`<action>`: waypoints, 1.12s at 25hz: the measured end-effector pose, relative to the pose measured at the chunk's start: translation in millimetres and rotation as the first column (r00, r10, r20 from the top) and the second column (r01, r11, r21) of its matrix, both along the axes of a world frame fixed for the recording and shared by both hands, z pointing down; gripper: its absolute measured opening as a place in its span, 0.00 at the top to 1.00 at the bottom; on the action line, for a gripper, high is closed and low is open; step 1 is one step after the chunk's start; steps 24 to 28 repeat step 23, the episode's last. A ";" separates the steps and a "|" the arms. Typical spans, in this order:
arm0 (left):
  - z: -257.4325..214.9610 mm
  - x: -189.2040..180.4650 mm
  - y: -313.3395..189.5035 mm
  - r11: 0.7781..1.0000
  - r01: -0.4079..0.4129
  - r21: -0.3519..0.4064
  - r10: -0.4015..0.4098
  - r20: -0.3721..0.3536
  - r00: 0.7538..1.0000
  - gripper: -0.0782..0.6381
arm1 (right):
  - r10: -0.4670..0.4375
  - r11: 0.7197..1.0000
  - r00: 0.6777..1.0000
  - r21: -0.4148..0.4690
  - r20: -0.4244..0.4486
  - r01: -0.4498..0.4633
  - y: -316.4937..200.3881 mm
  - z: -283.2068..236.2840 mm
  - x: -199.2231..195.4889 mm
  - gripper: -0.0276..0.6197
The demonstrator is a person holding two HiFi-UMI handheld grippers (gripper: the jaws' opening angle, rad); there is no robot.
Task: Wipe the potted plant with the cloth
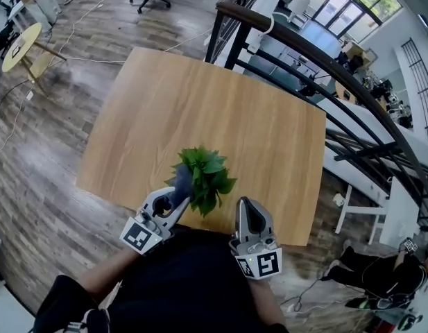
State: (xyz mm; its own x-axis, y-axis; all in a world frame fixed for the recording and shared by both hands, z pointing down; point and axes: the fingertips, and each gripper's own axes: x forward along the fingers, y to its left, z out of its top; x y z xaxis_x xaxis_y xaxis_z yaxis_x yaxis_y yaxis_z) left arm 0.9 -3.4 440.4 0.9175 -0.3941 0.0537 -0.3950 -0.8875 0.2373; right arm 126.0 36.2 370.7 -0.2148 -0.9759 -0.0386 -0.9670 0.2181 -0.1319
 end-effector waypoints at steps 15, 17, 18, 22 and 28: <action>-19.0 -3.3 -2.7 0.996 0.073 0.046 -0.072 -0.033 0.997 0.76 | -0.064 0.998 0.993 -0.025 -0.103 0.062 -13.5 4.9 -27.8 0.93; -22.5 -9.6 -3.5 0.993 0.093 0.068 -0.090 -0.040 0.995 0.76 | -0.074 0.997 0.990 -0.029 -0.116 0.071 -10.6 5.8 -32.6 0.93; -23.1 -12.8 -3.8 0.992 0.103 0.076 -0.100 -0.041 0.994 0.76 | -0.079 0.997 0.990 -0.031 -0.120 0.075 -9.4 5.9 -34.1 0.93; -26.4 -18.9 -11.5 0.985 0.149 0.082 -0.145 -0.056 0.988 0.76 | -0.089 0.996 0.988 -0.030 -0.125 0.086 -11.3 4.0 -32.5 0.93; -28.0 -19.9 -14.2 0.983 0.162 0.086 -0.157 -0.062 0.986 0.76 | -0.089 0.996 0.988 -0.030 -0.125 0.086 -12.4 3.7 -31.3 0.93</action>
